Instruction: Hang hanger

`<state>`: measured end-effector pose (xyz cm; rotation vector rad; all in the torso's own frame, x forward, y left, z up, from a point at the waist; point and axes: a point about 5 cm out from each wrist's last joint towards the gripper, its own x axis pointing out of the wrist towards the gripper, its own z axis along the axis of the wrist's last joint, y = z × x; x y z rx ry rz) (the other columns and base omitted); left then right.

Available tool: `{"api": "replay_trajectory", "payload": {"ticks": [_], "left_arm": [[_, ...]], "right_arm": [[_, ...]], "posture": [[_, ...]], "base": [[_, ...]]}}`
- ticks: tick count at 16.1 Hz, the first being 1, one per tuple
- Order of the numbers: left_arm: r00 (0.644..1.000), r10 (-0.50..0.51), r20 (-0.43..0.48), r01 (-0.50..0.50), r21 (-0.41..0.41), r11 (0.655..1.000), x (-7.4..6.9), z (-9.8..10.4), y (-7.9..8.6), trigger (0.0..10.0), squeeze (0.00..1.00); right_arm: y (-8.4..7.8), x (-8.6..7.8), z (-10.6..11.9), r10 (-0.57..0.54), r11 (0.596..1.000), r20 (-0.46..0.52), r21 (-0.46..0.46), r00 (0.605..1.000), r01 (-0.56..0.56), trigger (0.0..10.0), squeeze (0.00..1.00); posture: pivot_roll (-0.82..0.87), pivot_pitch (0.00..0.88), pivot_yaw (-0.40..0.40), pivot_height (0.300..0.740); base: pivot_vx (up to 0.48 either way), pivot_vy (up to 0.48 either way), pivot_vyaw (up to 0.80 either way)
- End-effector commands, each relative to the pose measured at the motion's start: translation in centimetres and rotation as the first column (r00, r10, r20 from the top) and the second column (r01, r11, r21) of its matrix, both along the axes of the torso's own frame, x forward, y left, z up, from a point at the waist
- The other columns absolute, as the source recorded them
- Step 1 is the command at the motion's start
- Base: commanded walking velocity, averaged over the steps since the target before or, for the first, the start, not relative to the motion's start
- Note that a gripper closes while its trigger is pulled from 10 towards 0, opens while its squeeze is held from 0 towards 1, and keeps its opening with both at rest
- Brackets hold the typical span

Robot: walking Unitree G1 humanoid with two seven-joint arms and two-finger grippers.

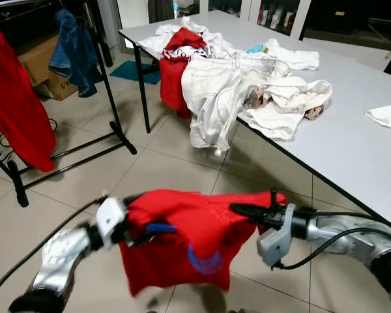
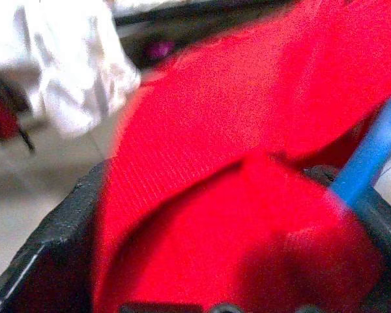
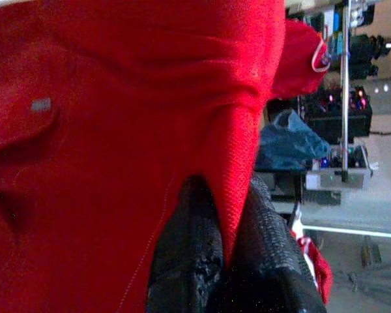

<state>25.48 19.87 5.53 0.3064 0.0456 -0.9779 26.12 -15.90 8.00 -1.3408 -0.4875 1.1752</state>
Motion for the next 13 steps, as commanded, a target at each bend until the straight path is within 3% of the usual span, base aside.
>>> {"api": "replay_trajectory", "payload": {"ticks": [1, 3, 6, 8, 9, 13], "left_arm": [[0.996, -0.058, 0.062, 0.057, 0.008, 0.998, 0.5, 1.1, -1.0, 10.0, 0.0], [0.995, -0.066, 0.075, 0.066, 0.014, 0.998, 0.6, 1.5, -1.2, 10.0, 0.0], [0.994, -0.097, 0.058, 0.094, 0.047, 0.994, -0.3, 0.8, -1.4, 10.0, 0.0], [0.993, -0.099, 0.07, 0.097, 0.031, 0.995, -0.5, 1.0, -1.8, 10.0, 0.0], [0.992, -0.092, 0.089, 0.091, 0.017, 0.996, -0.6, 1.3, -2.0, 10.0, 0.0], [0.988, -0.07, 0.137, 0.076, -0.033, 0.997, -0.8, 1.7, -2.8, 10.0, 0.0]], "right_arm": [[0.0, 0.3, -0.1, 0.003, 1.0, -0.002, -0.023, 1.0, -0.003, 0.0, 0.0], [-0.7, 0.2, -0.8, -0.038, 0.998, -0.049, -0.049, 0.998, 0.035, 0.0, 0.0], [-1.2, 0.5, -1.1, -0.093, 0.996, -0.105, -0.026, 0.99, 0.091, 0.0, 0.0], [-1.7, 0.8, -1.6, -0.168, 0.986, -0.178, -0.032, 0.97, 0.165, 0.0, 0.0], [-2.2, 0.9, -2.1, -0.233, 0.972, -0.245, -0.038, 0.941, 0.231, 0.0, 0.0], [-2.4, 1.0, -2.3, -0.289, 0.952, -0.343, -0.005, 0.894, 0.305, 0.0, 0.0]], "posture": [[-0.06, 0.0, 0.016, 0.74], [-0.05, 0.0, 0.013, 0.74], [-0.06, 0.0, 0.014, 0.74], [-0.05, 0.0, 0.012, 0.74], [-0.05, 0.0, 0.011, 0.74], [-0.05, 0.0, 0.008, 0.74]], "base": [[0.0, 0.0, 0.0], [0.0, 0.0, 0.0], [0.0, 0.0, 0.0], [0.0, 0.0, 0.0], [0.0, 0.0, 0.0], [0.0, 0.0, 0.0]]}}
